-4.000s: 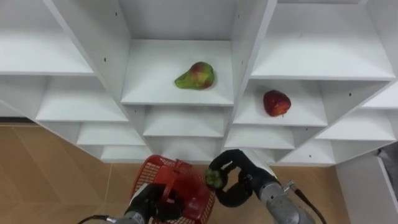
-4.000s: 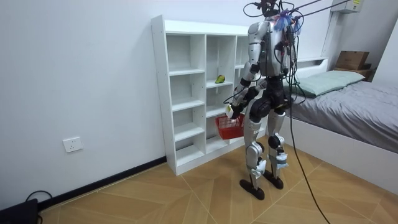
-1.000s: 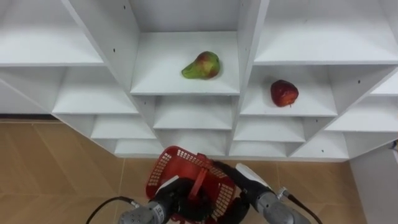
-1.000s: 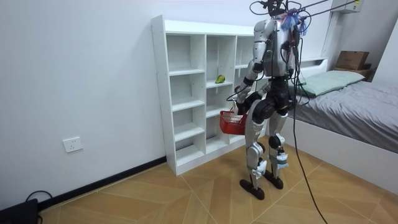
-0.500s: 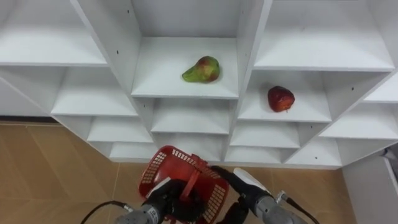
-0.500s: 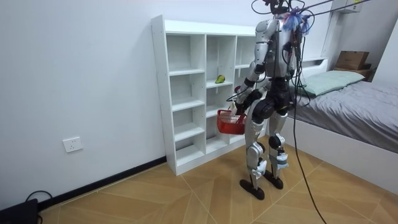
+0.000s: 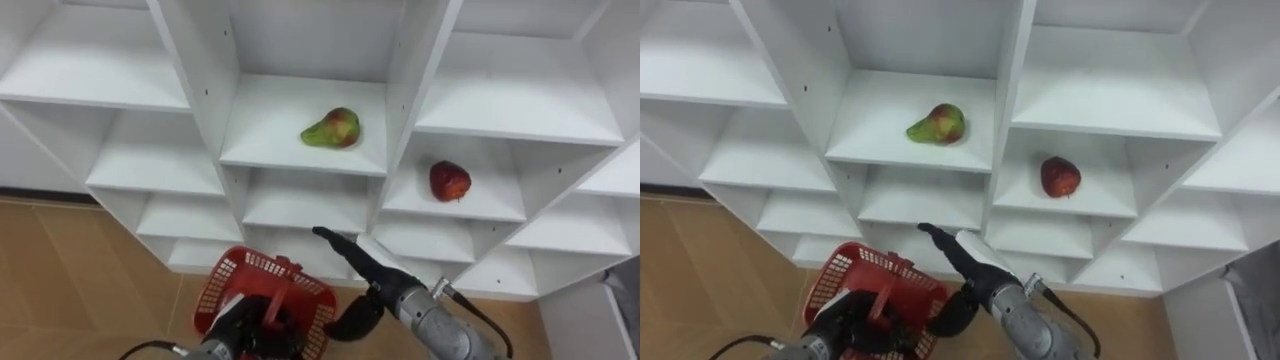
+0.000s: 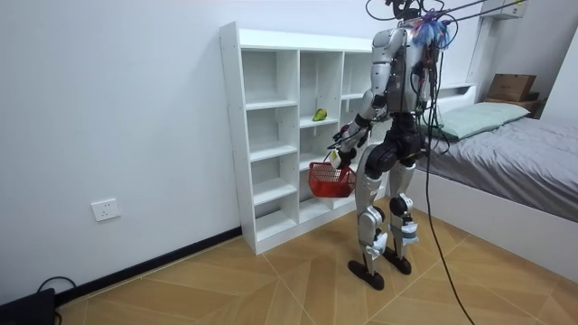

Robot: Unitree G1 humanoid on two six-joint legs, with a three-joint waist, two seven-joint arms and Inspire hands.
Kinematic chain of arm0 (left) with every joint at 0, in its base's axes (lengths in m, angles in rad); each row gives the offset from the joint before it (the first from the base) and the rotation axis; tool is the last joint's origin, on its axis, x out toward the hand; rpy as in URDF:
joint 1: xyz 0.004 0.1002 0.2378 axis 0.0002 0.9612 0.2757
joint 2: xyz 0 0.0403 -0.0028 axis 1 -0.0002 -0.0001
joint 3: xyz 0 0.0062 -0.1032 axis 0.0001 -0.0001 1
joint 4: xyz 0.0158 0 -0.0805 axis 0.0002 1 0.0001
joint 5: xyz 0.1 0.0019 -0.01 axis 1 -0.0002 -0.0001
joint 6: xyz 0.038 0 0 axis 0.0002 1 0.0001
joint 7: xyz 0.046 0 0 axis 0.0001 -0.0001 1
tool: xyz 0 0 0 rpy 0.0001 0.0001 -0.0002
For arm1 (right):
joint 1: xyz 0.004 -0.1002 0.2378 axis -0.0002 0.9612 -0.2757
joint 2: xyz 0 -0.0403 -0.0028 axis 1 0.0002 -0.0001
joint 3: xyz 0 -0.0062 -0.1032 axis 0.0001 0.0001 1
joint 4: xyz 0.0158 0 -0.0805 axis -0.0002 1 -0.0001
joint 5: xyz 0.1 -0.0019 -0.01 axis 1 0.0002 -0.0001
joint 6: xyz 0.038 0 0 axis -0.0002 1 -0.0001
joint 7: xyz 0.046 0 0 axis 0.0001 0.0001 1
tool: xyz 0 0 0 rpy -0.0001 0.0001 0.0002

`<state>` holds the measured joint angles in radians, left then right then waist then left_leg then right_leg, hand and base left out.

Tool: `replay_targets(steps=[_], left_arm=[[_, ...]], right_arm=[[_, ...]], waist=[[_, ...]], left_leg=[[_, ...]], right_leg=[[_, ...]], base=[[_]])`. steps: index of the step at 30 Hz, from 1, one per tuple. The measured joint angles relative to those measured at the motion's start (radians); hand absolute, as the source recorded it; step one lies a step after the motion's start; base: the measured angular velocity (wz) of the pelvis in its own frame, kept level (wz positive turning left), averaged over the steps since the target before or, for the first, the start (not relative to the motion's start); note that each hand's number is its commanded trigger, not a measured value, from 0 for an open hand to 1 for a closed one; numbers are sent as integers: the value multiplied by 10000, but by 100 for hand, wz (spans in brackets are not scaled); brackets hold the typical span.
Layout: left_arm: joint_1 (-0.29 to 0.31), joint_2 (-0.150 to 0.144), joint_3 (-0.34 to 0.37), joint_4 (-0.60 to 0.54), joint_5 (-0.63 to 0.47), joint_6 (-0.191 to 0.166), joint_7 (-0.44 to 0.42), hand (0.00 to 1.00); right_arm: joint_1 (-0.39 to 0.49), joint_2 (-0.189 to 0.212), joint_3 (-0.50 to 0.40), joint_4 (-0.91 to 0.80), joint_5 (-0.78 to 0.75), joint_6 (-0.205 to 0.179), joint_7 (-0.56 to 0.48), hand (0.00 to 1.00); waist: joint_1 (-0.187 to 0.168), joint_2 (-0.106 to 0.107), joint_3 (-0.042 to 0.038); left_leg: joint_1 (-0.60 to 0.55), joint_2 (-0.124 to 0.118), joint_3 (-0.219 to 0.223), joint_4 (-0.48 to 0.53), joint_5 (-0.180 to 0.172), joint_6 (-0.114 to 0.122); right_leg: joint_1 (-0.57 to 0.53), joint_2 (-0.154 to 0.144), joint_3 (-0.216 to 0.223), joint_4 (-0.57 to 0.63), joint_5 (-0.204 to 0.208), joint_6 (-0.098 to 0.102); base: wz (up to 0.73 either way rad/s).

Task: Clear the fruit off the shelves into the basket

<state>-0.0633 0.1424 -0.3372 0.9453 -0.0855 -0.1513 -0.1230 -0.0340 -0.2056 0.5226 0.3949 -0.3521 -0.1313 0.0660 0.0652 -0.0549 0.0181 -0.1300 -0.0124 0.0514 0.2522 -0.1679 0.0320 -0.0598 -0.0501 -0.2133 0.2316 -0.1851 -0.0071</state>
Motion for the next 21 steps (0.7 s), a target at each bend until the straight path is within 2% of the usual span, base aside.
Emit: replay_targets(steps=[6, 12, 21], left_arm=[[66, 30, -1, 72, 167, 0, -30, 100], [204, 38, 18, 61, 173, 0, 130, 100], [205, 35, 420, -30, 372, -8, 320, 100]], right_arm=[[-1, -42, 9, -336, 33, -1, 205, 0], [2, -188, -75, -1658, 424, -24, 224, 0], [-271, 7, -452, -1804, 461, -98, 74, 0]], waist=[[71, -75, -6], [190, -255, -23], [255, -336, -13]], left_leg=[[407, -8, 1, -166, 0, -4], [584, -3, 1, -307, 1, -5], [797, -4, -1, -391, 3, -4]], right_leg=[[421, 28, 25, -212, -1, 1], [554, 34, 67, -295, 9, 9], [720, 23, 95, -276, 17, 20]], base=[[0], [0], [0]])
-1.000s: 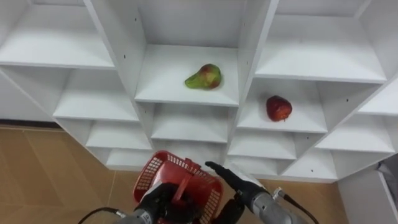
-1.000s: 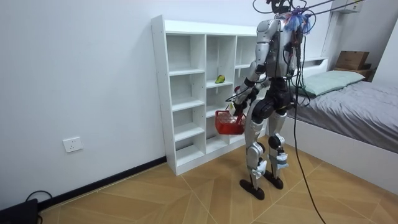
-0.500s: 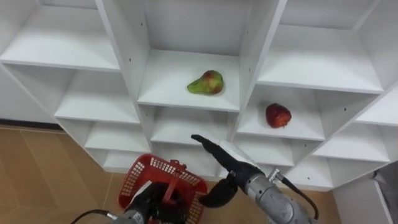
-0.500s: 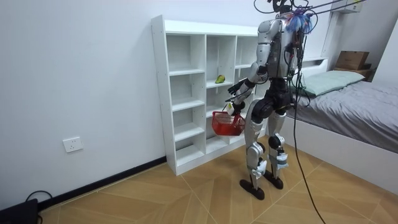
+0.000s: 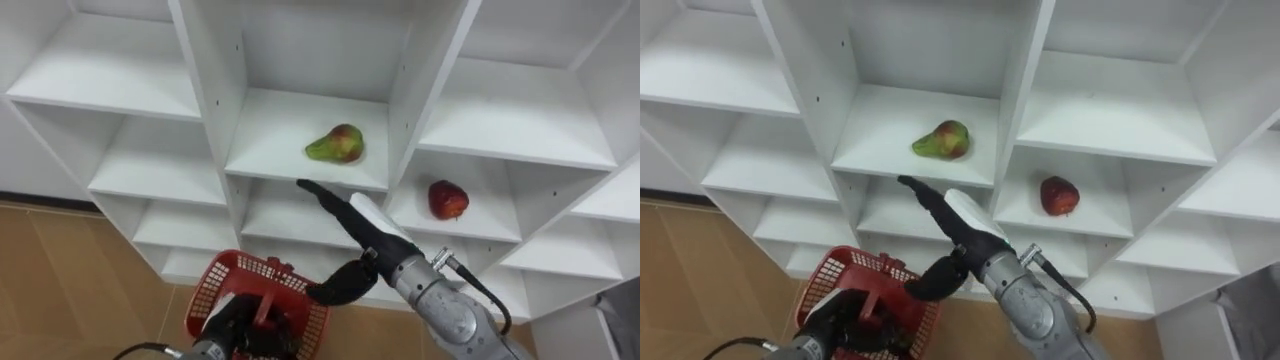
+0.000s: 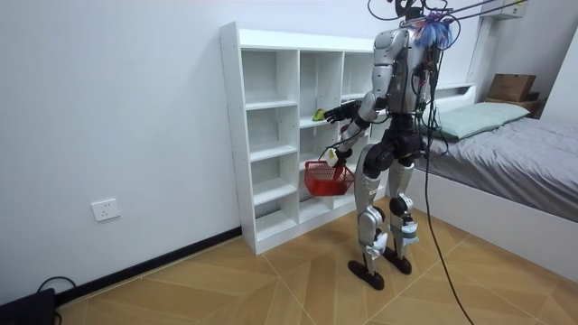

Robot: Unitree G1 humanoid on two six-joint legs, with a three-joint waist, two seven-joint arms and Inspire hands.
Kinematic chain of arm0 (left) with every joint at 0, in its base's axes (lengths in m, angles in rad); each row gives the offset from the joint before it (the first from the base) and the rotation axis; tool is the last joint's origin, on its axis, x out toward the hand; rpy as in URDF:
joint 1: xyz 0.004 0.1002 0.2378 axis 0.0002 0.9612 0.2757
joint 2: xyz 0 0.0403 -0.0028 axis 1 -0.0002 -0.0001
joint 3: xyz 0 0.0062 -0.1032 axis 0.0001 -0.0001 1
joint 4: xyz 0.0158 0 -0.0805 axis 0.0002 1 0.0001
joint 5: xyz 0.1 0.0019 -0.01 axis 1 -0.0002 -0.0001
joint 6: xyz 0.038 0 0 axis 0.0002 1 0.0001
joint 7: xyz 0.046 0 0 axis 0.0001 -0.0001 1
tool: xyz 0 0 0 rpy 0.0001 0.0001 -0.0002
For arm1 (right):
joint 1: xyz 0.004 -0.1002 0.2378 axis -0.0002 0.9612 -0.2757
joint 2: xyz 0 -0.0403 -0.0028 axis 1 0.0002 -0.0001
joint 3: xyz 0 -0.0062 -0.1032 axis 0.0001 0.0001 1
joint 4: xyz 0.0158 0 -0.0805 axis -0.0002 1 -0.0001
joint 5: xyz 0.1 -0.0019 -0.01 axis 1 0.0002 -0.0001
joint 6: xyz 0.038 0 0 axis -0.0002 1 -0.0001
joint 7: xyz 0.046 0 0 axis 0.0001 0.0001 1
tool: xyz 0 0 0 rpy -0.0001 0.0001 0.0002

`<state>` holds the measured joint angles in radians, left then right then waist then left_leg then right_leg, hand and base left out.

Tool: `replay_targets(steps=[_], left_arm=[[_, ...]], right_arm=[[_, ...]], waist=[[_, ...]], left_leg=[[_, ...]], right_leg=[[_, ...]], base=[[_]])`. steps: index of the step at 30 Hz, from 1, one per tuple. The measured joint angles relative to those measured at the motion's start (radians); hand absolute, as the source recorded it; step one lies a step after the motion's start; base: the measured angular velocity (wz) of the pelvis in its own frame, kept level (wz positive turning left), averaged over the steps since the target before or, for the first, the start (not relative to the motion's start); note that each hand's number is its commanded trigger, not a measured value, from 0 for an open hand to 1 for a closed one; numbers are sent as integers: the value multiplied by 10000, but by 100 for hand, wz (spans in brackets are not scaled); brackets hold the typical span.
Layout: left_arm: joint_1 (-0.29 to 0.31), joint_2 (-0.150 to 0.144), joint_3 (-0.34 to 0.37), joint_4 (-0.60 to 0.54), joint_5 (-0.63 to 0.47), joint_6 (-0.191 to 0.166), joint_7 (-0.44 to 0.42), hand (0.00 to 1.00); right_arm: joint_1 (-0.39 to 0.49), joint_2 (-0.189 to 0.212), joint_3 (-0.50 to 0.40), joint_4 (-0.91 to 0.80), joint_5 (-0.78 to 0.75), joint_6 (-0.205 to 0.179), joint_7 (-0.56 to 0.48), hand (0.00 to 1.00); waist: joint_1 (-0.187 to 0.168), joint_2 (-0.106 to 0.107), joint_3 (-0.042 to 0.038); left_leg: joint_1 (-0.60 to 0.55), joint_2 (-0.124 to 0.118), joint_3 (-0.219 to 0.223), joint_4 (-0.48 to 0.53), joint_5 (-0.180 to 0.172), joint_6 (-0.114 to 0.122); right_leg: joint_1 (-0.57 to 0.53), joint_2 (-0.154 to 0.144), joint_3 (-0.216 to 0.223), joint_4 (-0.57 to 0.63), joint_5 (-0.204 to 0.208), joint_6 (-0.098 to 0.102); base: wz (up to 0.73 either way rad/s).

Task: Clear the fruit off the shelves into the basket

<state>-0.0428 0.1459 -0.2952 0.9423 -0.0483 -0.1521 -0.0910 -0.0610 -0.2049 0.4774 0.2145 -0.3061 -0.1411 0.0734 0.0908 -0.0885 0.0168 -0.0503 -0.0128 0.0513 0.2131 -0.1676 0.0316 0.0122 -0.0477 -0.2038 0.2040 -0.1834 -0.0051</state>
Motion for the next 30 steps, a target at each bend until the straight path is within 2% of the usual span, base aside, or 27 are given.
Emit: replay_targets(steps=[3, 7, 8, 15, 22, 24, 26, 30], left_arm=[[44, -10, 49, 2, 212, 0, -44, 100], [66, 27, 72, 7, 214, 0, -41, 100], [66, 24, 71, 13, 212, 0, -41, 100], [68, 17, 109, 14, 209, 44, -45, 100], [68, 34, 389, 17, 217, 378, -108, 100], [69, 30, 450, 17, 438, 415, -155, 100], [70, 70, 662, 1, 1034, 476, -355, 100], [71, 37, 660, -32, 1059, 717, -583, 100]], right_arm=[[-250, 102, -143, 0, 86, -1, -68, 0], [-769, 110, -428, 4, 275, -4, -420, 0], [-875, 112, -507, 4, 305, -11, -538, 0], [-1069, 80, -751, 22, 974, -42, -964, 0], [-1680, 73, -1032, 96, 1632, -24, -1304, 0], [-1866, 57, -1098, 103, 1780, -19, -1469, 0], [-2013, 43, -1185, 114, 1915, -9, -1696, 0], [-2192, 43, -1446, 300, 1924, 11, -1852, 0]], waist=[[10, -51, 4], [2, -246, 66], [26, -294, 58], [265, -305, 57], [278, -346, 75], [331, -413, 90], [421, -576, 98], [512, -693, 96]], left_leg=[[100, 0, -18, -5, 1, -2], [106, -4, -122, 91, 1, -3], [103, -4, -130, 96, 1, -3], [58, -8, -258, 129, 2, -5], [-61, -9, -306, 250, 2, -7], [-81, -8, -324, 238, 3, -8], [-140, -13, -434, 244, 0, -12], [-280, -48, -618, 429, -2, -12]], right_leg=[[121, -1, -23, -2, 0, 0], [218, -7, -136, -12, 0, 0], [225, -10, -183, -9, 0, 0], [238, -9, -299, -10, 2, 2], [231, -35, -474, -2, 2, 2], [231, -31, -482, 6, 2, 2], [230, -20, -571, -4, 2, 1], [219, -41, -759, -12, 3, 3]], base=[[2], [8], [9], [5], [4], [0], [10], [17]])
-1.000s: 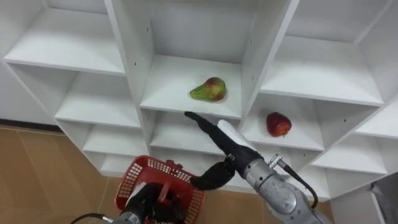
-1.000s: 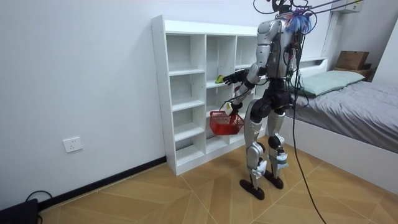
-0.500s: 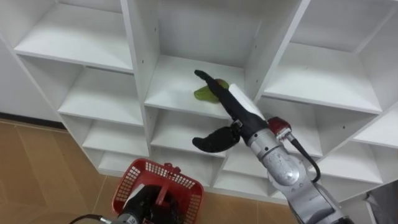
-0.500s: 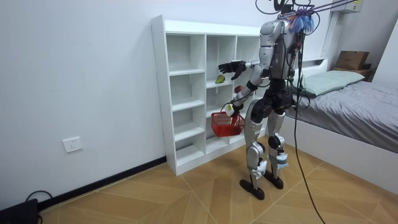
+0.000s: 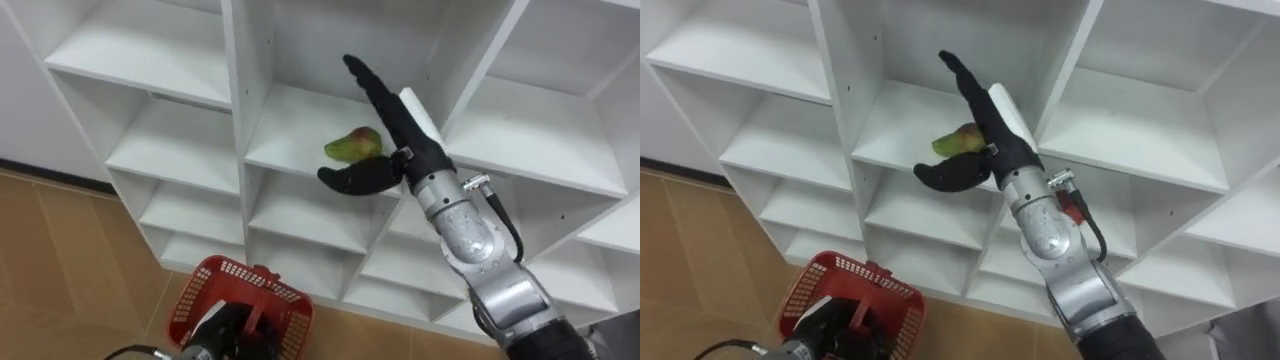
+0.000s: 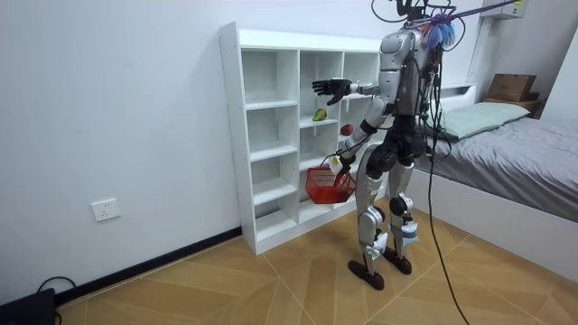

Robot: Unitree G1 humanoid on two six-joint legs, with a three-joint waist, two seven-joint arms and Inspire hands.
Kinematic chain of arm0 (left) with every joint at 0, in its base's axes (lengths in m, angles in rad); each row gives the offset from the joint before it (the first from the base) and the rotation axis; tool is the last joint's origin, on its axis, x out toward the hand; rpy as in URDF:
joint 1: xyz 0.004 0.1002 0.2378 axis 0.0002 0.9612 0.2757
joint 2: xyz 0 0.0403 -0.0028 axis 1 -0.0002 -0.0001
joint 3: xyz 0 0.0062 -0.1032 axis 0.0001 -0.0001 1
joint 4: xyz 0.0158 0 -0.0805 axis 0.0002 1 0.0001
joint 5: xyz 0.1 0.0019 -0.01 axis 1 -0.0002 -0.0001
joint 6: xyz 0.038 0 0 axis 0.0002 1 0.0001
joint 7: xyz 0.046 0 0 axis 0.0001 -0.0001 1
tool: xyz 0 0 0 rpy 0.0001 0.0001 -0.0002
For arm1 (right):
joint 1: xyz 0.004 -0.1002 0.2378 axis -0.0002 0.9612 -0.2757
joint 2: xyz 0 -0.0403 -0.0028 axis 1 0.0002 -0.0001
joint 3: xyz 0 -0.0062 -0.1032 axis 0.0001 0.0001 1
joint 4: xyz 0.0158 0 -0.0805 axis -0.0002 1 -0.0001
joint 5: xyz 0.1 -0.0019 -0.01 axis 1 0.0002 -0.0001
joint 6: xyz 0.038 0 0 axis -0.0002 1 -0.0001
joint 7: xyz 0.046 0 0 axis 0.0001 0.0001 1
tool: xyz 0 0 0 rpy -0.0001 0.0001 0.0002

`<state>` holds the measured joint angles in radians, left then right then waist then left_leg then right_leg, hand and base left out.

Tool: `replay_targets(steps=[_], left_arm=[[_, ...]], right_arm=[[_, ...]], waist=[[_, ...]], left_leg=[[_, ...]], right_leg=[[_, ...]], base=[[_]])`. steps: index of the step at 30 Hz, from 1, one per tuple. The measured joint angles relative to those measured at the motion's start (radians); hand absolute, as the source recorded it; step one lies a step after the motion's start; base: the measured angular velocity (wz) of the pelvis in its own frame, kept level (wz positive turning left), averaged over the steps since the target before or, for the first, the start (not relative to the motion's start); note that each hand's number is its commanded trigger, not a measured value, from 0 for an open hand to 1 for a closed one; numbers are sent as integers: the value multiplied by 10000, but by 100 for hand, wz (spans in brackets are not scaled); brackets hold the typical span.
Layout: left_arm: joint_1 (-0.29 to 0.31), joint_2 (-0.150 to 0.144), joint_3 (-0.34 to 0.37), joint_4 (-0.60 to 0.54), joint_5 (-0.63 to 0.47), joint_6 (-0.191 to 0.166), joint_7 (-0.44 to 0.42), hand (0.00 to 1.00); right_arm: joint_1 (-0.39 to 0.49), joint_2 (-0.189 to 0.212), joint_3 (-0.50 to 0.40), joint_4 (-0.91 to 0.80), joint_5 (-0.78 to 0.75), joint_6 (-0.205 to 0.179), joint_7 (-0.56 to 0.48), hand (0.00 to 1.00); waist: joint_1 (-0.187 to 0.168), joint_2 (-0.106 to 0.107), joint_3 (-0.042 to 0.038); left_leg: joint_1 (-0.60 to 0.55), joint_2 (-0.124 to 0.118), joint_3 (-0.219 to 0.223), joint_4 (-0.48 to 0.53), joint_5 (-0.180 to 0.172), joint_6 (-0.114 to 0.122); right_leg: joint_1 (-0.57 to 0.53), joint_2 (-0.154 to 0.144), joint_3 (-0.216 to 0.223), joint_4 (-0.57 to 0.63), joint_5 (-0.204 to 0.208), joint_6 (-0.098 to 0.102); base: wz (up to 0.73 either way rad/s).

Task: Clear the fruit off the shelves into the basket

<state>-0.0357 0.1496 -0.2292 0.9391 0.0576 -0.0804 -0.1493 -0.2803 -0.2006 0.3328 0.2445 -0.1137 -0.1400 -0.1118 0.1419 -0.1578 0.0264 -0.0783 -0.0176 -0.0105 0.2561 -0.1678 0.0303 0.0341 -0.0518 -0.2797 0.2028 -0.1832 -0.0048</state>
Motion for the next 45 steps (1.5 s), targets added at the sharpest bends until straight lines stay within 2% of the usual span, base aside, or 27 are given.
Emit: replay_targets(steps=[5, 9, 13, 15, 16, 20, 28, 36, 45], left_arm=[[0, -7, 325, -82, 4, 78, -193, 100], [1, -39, 469, -83, 206, 113, -236, 100], [16, 0, 481, -186, 248, 318, -366, 100], [23, 36, 488, -222, 453, 387, -381, 100], [25, 55, 484, -230, 656, 389, -397, 100], [82, 245, 478, -233, 691, 398, -439, 100], [68, 278, 494, -255, 687, 505, -660, 100], [56, 376, 510, -359, 690, 712, -722, 100], [55, 380, 694, -360, 856, 794, -687, 100]], right_arm=[[-590, -29, -365, 924, -13, -1, -257, 0], [-628, -207, -433, 1276, 1, 6, -493, 0], [-874, -342, -435, 1673, 20, 72, -489, 0], [-1131, -385, -440, 2100, 156, 96, -488, 0], [-1311, -411, -441, 2475, 283, 106, -489, 0], [-1921, -437, -479, 3546, 315, 124, -459, 0], [-2133, -805, -528, 3918, 270, 118, -69, 0], [-2136, -851, -509, 4526, 180, 135, -71, 0], [-2647, -842, -458, 5402, -606, 261, -49, 0]], waist=[[50, -2, -2], [141, -7, -5], [149, -40, -13], [164, -120, -16], [170, -210, -40], [284, -532, -37], [341, -510, -18], [584, -497, -10], [614, -438, 33]], left_leg=[[-41, -37, -187, 88, 0, 0], [-62, -45, -219, 101, 0, -1], [-151, -117, -322, 155, 3, 3], [-136, -117, -353, 176, 9, 8], [-132, -127, -471, 186, 16, 11], [-210, -151, -582, 319, 18, 10], [-571, -198, -752, 518, 19, 24], [-830, -205, -763, 551, 26, 33], [-1037, -240, -802, 530, 42, 50]], right_leg=[[78, -25, -241, 2, 1, 1], [97, -24, -246, 2, 0, 1], [98, -29, -308, 2, 1, 1], [146, -52, -417, 2, 0, 1], [176, -62, -493, 2, 0, 2], [183, -56, -579, 3, 3, 6], [-18, -41, -515, 14, 21, 22], [-256, -46, -508, 27, 38, 23], [-486, -69, -534, 1, 37, 28]], base=[[10], [4], [7], [12], [17], [9], [6], [0], [2]])
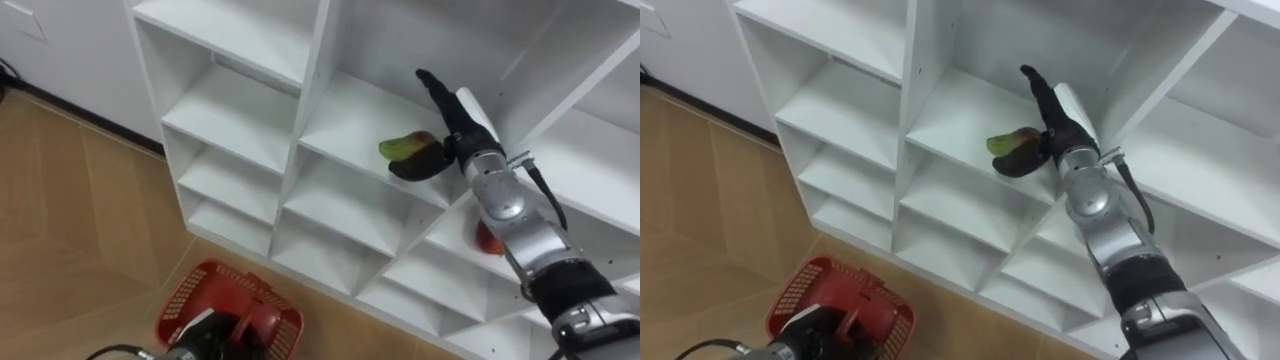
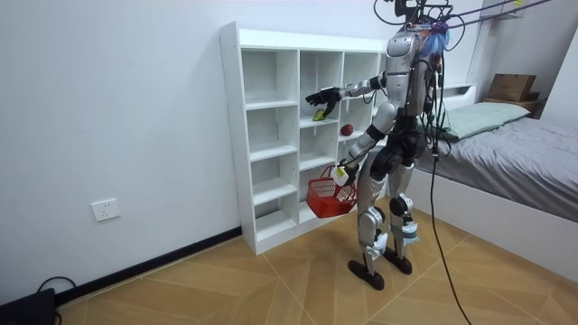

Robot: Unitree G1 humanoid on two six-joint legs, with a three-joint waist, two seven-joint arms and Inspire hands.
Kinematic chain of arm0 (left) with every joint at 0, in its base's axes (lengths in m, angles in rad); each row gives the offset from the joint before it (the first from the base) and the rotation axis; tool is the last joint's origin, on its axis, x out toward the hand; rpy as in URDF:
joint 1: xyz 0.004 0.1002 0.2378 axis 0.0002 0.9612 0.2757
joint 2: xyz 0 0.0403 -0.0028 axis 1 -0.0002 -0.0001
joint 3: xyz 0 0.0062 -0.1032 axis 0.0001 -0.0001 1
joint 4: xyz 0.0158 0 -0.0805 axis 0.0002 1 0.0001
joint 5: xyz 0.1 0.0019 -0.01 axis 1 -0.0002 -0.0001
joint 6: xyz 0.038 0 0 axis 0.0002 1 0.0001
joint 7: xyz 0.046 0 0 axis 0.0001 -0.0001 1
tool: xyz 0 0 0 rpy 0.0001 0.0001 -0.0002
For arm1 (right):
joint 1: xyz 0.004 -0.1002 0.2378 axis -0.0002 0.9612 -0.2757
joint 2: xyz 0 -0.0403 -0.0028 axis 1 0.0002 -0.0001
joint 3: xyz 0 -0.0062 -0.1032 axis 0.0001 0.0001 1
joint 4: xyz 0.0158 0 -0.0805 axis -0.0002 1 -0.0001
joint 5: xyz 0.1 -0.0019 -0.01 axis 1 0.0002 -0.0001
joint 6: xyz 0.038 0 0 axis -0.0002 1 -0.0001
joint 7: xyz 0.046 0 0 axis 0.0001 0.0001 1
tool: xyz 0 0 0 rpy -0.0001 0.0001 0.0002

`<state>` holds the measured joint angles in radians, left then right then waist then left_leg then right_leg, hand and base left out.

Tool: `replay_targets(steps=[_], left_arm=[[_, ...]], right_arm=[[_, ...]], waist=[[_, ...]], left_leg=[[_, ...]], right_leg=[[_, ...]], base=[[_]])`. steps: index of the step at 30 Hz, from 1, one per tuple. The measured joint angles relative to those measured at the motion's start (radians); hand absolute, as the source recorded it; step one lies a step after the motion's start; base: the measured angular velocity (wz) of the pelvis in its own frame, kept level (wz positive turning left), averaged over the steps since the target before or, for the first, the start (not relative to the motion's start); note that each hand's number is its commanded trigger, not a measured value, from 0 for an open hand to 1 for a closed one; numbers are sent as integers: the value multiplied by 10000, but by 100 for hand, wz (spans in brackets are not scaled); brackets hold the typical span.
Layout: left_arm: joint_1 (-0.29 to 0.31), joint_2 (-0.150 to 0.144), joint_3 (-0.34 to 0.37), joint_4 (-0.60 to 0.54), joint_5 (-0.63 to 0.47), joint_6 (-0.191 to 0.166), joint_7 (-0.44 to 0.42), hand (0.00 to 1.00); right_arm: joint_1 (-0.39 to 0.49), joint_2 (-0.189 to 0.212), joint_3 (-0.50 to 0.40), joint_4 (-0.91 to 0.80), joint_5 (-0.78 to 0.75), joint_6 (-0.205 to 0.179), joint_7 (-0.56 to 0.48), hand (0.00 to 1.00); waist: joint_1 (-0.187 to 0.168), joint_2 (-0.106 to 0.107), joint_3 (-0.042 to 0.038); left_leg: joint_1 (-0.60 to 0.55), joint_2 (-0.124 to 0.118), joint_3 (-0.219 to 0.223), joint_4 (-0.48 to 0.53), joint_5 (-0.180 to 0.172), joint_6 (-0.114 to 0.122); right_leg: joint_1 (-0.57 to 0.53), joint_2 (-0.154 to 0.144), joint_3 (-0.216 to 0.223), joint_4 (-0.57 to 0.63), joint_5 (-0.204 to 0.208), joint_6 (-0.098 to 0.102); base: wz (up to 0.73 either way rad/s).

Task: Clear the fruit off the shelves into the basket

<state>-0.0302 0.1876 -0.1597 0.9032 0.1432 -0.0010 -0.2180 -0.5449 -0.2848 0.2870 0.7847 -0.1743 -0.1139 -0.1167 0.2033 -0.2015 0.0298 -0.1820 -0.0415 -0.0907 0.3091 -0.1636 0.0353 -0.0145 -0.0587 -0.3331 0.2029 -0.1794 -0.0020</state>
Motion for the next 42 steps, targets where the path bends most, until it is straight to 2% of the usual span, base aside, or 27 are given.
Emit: replay_targets(steps=[7, 13, 19, 26, 31, 42], left_arm=[[-100, 64, 206, -2, 3, -49, 147, 100], [-203, 92, 206, -2, 4, -53, 201, 100], [-219, 100, 205, -2, 3, -53, 207, 100], [-222, -65, 166, 1, 0, -53, 285, 100], [-229, -124, 164, 1, -17, -52, 310, 100], [-268, -87, 52, 11, -23, -49, 323, 100]], right_arm=[[-83, -9, -13, 301, -354, -3, 91, 0], [-197, -144, -37, 328, -377, -90, 90, 0], [-218, -168, -38, 328, -524, -99, 90, 0], [-459, -233, -20, 759, -767, -260, -38, 0], [-647, -245, -29, 927, -1057, -267, -123, 0], [-842, -407, -39, 1058, -1100, -275, -116, 0]], waist=[[87, 14, 8], [140, 59, 41], [151, 57, 41], [223, 42, 52], [182, 73, 123], [167, 101, 152]], left_leg=[[-377, -14, 18, -11, 25, 12], [-379, -16, -1, -74, 24, 12], [-401, -16, 6, -87, 24, 13], [-520, -23, 13, -61, 60, 16], [-613, -23, -13, -34, 60, 15], [-909, -29, -38, 122, 82, 36]], right_leg=[[-393, -16, 29, 4, 0, 1], [-426, -18, 43, 1, -1, 2], [-460, -20, 68, 4, -1, 2], [-585, -29, 94, 20, 2, 7], [-628, -26, 8, 34, 10, 12], [-916, -42, -18, 181, 43, 17]], base=[[0], [0], [-1], [-1], [0], [0]])
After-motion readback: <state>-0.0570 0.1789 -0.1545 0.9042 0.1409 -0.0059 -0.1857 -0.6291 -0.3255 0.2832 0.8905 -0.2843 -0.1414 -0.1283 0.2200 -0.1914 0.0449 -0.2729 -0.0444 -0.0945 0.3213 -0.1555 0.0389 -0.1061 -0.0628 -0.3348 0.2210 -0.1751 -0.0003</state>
